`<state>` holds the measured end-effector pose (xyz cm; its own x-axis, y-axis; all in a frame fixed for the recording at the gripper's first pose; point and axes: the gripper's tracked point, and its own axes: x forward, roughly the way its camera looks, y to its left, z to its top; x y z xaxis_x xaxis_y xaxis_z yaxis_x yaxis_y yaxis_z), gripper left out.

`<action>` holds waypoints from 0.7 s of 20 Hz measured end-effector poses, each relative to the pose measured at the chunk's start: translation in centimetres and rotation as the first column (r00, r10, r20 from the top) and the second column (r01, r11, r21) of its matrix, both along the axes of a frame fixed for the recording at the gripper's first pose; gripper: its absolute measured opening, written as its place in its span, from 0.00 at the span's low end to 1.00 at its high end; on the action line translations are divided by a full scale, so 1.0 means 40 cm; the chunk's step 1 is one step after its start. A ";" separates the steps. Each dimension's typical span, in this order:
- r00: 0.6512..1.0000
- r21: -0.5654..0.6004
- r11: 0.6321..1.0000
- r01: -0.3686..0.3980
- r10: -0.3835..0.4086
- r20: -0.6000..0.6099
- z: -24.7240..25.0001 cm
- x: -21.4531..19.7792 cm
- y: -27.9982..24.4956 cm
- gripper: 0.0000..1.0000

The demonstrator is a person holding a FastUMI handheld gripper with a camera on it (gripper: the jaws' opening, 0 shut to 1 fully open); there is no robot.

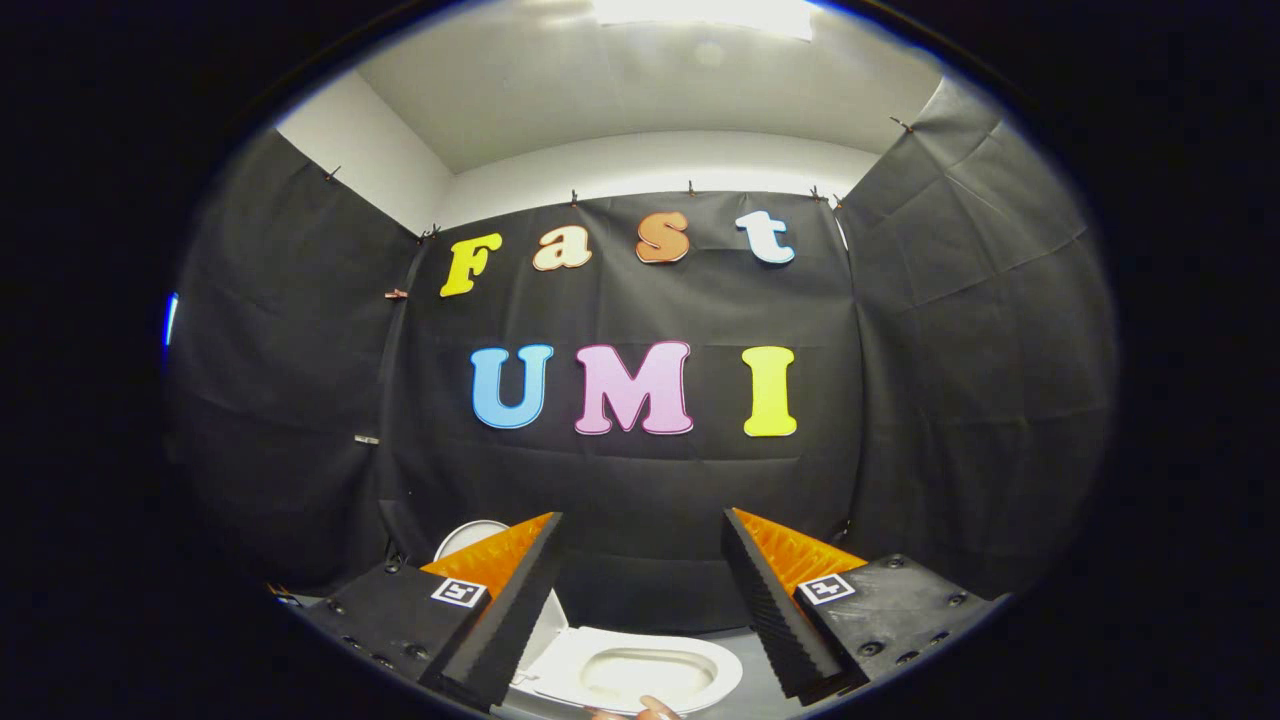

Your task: Open the toilet lid.

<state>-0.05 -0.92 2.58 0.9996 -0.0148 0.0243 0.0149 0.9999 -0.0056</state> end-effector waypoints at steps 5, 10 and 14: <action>1.000 0.002 1.000 -0.012 0.012 -0.002 0.004 -0.006 0.012 0.97; 1.000 0.016 1.000 -0.009 0.010 -0.028 -0.012 -0.004 0.003 0.97; 0.999 0.031 1.000 -0.003 0.004 -0.041 -0.016 -0.002 -0.004 0.97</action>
